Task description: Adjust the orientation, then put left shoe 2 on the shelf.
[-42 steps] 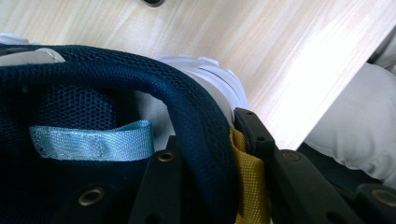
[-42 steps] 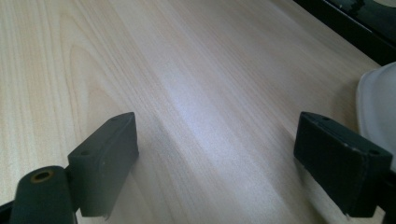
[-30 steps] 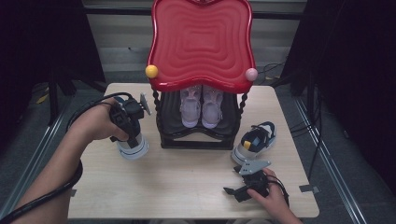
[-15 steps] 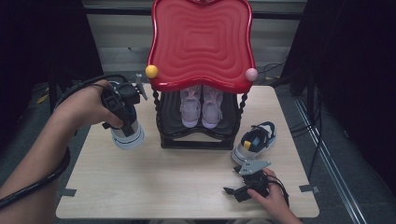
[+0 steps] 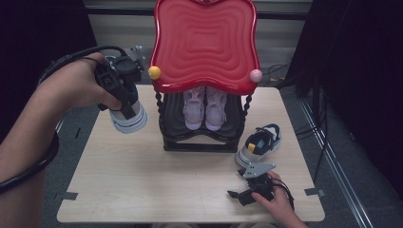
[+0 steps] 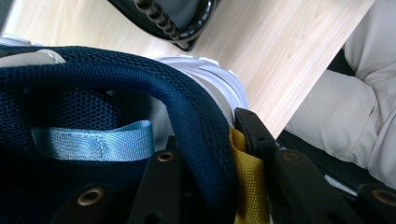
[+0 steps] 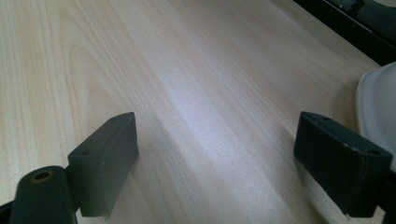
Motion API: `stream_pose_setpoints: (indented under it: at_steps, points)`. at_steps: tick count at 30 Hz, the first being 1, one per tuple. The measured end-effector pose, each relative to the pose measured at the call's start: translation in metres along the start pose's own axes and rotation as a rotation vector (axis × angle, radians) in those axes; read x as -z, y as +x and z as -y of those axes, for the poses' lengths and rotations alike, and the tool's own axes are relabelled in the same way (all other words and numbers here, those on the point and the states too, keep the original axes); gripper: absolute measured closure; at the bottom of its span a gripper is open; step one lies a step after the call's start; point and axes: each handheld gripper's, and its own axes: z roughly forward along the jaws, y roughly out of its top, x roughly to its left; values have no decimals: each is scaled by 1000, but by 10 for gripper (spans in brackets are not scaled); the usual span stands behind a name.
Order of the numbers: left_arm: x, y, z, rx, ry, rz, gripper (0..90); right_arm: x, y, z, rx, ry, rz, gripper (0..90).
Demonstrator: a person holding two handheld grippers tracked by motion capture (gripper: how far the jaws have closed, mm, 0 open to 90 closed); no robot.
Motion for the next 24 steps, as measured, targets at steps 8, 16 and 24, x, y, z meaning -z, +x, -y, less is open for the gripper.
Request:
stream_pose_setpoints:
  at_steps: [8,16,24]
  points:
    - [29,-6,-18,-31,-33,-39,724,0,0,0,2,-2,0,131]
    - [44,-11,-35,-51,-62,-75,724,0,0,0,2,-2,0,131]
    - [55,-17,-45,-86,-49,-87,719,0,0,0,0,-1,0,131]
